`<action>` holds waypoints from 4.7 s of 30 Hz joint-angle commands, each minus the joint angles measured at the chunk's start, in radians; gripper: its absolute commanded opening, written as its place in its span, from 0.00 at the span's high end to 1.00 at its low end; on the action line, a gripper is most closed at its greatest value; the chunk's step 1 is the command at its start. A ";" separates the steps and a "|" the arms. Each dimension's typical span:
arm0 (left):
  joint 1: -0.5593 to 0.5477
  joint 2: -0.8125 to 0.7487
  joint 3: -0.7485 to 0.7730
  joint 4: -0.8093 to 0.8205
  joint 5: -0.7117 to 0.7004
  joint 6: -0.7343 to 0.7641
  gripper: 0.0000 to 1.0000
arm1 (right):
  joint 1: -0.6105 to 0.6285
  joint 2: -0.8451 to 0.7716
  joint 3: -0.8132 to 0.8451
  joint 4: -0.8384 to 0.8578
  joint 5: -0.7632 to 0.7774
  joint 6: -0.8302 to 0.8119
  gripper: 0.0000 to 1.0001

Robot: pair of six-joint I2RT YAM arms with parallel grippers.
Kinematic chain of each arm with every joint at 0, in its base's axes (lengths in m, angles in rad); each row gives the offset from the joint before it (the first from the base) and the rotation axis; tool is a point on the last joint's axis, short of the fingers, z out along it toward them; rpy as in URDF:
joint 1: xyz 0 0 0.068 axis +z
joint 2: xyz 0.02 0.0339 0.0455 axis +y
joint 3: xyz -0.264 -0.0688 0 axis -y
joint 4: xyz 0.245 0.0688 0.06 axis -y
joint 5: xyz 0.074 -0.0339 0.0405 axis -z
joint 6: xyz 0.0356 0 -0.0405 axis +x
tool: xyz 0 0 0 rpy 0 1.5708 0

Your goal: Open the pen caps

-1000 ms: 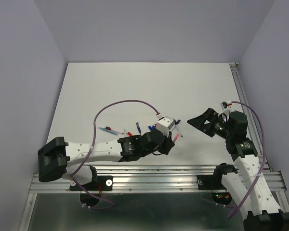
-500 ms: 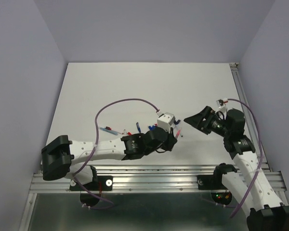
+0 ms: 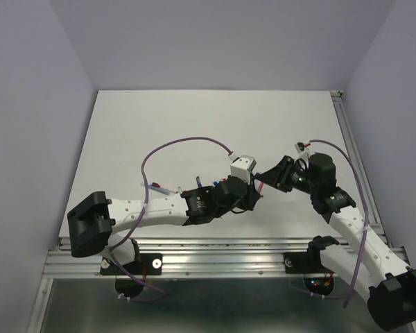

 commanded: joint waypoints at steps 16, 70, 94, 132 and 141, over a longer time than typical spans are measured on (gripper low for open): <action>0.029 0.043 0.083 0.011 0.031 0.011 0.32 | 0.014 -0.003 0.077 0.001 0.000 0.018 0.99; 0.525 0.930 1.172 -0.324 0.258 0.331 1.00 | -0.322 1.043 0.799 -0.168 0.939 -0.290 0.96; 0.537 1.203 1.416 -0.372 0.280 0.405 0.79 | -0.322 1.017 0.575 -0.168 0.898 -0.215 0.83; 0.531 0.979 1.320 -0.389 0.252 0.423 0.09 | -0.322 0.840 0.704 -0.271 0.855 -0.239 0.16; 0.503 0.477 0.732 -0.268 0.260 0.338 0.01 | -0.311 0.420 0.389 -0.141 0.468 -0.333 0.00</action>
